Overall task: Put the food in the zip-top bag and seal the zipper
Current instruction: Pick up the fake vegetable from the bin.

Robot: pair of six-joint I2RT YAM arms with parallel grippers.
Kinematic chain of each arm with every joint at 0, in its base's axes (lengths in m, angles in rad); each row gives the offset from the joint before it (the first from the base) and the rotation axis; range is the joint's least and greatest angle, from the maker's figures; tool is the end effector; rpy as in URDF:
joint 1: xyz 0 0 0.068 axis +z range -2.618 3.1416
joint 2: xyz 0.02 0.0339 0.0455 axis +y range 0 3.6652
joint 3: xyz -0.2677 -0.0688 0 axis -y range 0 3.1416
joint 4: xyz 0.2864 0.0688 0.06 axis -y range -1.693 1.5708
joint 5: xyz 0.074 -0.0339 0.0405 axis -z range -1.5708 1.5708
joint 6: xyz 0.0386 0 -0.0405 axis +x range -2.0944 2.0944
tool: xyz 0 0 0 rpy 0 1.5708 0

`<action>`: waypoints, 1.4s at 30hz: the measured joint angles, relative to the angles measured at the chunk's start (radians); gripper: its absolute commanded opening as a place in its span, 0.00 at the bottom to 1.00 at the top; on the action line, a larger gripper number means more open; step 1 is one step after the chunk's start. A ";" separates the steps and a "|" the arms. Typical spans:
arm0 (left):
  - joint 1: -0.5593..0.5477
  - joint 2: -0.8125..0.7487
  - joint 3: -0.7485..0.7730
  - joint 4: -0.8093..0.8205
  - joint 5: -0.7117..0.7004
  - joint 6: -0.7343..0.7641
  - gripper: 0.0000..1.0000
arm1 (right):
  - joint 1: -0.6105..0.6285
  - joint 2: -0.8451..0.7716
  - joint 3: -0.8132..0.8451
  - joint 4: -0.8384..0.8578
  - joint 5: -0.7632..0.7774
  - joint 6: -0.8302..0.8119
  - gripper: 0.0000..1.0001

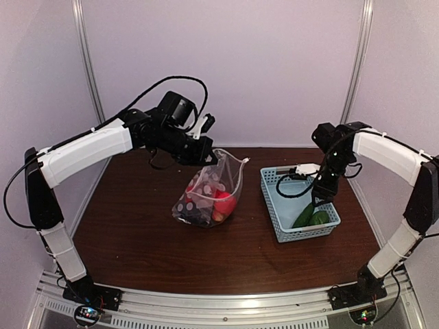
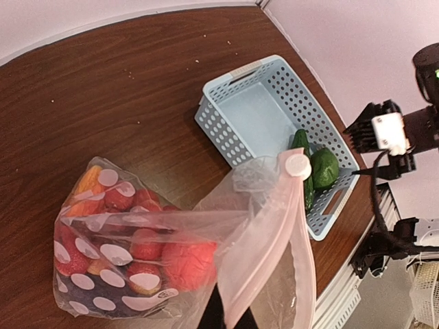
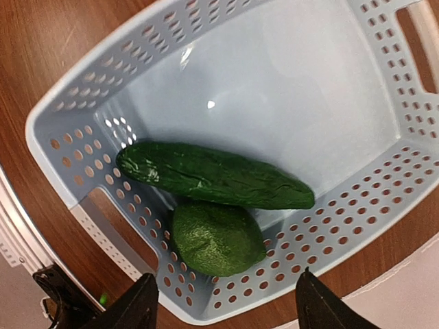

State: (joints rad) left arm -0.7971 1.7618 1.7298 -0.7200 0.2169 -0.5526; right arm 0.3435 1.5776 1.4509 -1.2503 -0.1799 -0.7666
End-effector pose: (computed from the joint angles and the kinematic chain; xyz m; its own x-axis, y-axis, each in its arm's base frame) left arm 0.3019 -0.3210 0.3508 -0.8306 0.1167 -0.5445 0.4375 0.7416 -0.5085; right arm 0.3132 0.1194 0.2946 -0.4131 -0.8726 -0.2605 -0.9030 0.4296 -0.0071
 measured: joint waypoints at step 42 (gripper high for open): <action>0.011 0.011 -0.006 0.023 0.008 -0.006 0.00 | 0.068 0.058 -0.026 0.180 -0.003 -0.529 0.14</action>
State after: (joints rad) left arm -0.7860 1.7729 1.7237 -0.6968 0.2245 -0.5587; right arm 0.4114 1.6352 1.4250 -1.0702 -0.1825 -1.2957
